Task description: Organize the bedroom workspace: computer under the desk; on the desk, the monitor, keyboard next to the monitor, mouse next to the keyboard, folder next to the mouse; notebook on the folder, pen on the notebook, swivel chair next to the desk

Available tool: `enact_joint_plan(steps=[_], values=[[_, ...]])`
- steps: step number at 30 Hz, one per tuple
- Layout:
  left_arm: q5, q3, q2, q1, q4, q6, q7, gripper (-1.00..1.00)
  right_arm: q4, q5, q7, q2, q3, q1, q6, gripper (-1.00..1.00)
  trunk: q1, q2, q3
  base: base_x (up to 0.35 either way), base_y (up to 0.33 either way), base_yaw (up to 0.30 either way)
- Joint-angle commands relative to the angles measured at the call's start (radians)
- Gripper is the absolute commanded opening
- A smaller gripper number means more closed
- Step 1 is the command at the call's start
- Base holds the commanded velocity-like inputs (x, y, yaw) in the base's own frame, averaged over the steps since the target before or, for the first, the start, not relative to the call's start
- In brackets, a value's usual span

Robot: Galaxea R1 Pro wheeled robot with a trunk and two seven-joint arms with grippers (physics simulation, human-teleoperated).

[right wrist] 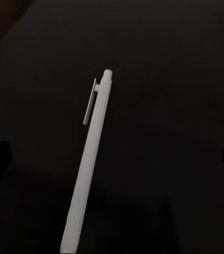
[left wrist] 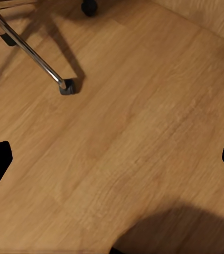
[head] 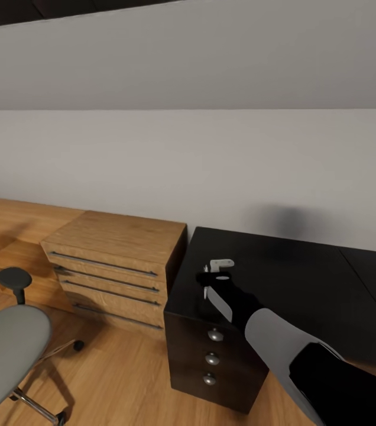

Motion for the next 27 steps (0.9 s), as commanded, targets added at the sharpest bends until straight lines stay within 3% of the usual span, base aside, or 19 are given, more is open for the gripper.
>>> enact_joint_plan(steps=[1, 13, 27], values=[[0.007, 0.001, -0.001, 0.000, -0.001, -0.003, 0.001, 1.00, 0.005, -0.004, -0.007, 0.000, 0.006, -0.001, 0.005, 1.00, 0.004, -0.008, -0.004, 0.000, 0.000, 0.000], [0.007, 0.001, -0.002, 0.000, -0.001, -0.003, 0.001, 1.00, 0.030, -0.004, -0.008, 0.000, 0.006, -0.002, 0.004, 1.00, 0.050, -0.092, -0.042, 0.000, 0.000, 0.000], [0.007, 0.001, -0.002, 0.000, -0.001, -0.003, 0.001, 1.00, 0.027, -0.003, -0.011, 0.000, 0.007, -0.002, 0.002, 1.00, 0.050, -0.092, -0.042, 0.000, 0.000, 0.031]])
